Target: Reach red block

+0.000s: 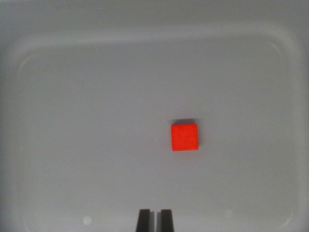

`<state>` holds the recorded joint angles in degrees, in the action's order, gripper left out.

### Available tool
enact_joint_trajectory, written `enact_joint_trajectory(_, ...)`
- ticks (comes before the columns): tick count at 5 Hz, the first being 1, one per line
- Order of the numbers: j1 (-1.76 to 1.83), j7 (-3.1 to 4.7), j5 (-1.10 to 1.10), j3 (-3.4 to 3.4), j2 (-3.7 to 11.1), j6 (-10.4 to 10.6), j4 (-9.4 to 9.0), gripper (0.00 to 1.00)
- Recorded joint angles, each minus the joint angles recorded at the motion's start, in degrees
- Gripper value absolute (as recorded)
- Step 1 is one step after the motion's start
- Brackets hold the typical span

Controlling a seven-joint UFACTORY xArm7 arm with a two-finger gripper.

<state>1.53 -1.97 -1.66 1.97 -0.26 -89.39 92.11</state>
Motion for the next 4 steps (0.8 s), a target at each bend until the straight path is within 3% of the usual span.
enact_joint_trajectory(3, -0.04, 0.01, 0.0, 0.02, 0.34, 0.81, -0.5, 0.0)
enact_joint_trajectory(4, -0.1, 0.02, 0.0, 0.05, 0.82, 1.97, -1.21, 0.0)
